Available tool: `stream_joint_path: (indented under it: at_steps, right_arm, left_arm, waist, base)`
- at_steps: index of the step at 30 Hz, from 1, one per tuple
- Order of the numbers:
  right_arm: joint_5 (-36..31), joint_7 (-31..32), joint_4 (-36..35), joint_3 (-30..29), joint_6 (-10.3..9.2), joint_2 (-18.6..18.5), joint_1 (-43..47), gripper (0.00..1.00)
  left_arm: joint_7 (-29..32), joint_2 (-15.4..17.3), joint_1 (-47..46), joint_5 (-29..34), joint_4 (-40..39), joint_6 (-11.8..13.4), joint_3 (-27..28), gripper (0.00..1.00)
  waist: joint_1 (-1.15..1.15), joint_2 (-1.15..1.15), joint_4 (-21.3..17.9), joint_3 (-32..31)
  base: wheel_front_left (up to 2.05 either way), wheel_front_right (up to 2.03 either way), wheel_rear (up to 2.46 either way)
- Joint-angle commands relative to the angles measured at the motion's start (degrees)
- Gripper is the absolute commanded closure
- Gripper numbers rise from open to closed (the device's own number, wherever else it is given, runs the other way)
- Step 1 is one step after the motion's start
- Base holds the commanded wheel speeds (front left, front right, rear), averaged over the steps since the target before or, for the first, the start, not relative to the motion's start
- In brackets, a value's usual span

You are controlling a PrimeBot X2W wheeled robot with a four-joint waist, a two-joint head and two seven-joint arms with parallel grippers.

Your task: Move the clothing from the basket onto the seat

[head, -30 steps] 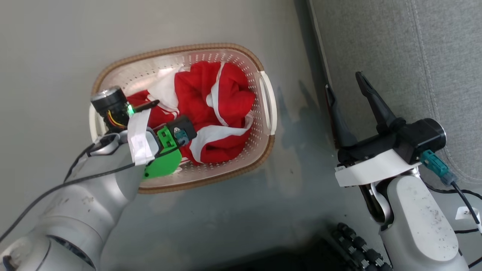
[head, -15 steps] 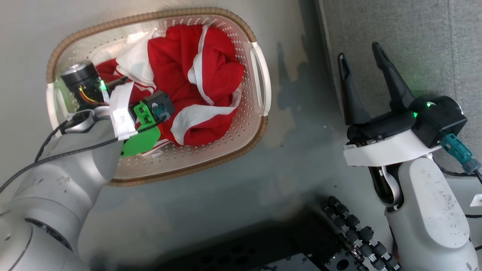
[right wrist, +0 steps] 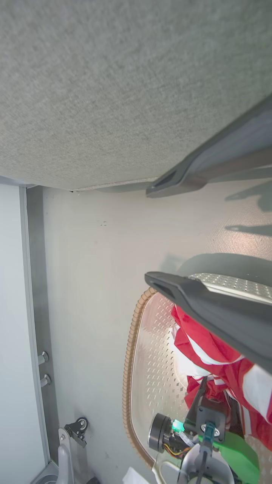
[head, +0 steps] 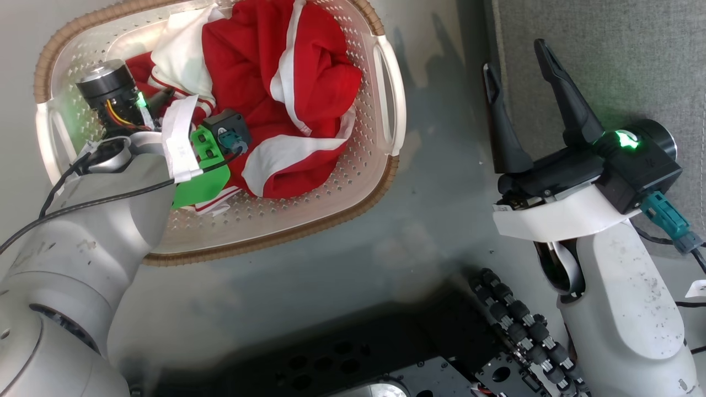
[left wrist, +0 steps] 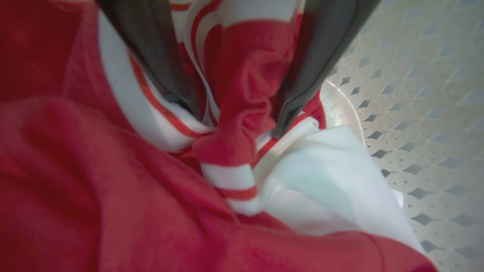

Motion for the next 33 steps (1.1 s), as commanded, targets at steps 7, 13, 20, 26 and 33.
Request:
stream_joint_path:
  at_steps: [7, 13, 20, 26, 33]
  right_arm:
    - [-0.9, 0.0, 0.8, 0.5, -0.02, -0.2, -0.7, 0.0]
    - [-0.6, 0.0, 2.3, 0.2, -0.02, -0.2, 1.3, 0.0]
    - [-1.2, 0.0, 4.8, -0.7, -0.02, -0.2, 6.1, 0.0]
    - [-1.5, 0.0, 6.8, -1.5, -0.02, -0.2, 11.9, 0.0]
    - [-2.1, 0.0, 8.9, -1.3, -0.02, -0.2, 18.5, 0.0]
  left_arm:
    - [-1.3, -0.7, 1.6, -1.4, 0.1, 1.0, -0.7, 1.0]
    - [-5.1, -2.7, 6.3, -3.1, 0.0, 2.6, -0.5, 1.0]
    - [-10.4, -5.5, 13.9, -6.4, 0.0, 4.5, 0.9, 1.0]
    - [-15.7, -7.3, 21.9, -15.3, -1.6, 3.2, 7.4, 1.0]
    - [-17.0, -6.8, 29.6, -19.8, -8.2, 4.8, 11.4, 1.0]
  waist:
    - [0.0, 0.15, 0.6, -2.7]
    - [0.0, 0.15, 2.1, -10.4]
    - [0.0, 0.15, 4.8, -23.1]
    - [0.0, 0.15, 7.0, -34.7]
    - [0.0, 0.15, 8.7, -46.0]
  base:
    - [0.0, 0.0, 0.0]
    - [0.0, 0.0, 0.0]
    - [0.0, 0.0, 0.0]
    - [0.0, 0.0, 0.0]
    - [0.0, 0.0, 0.0]
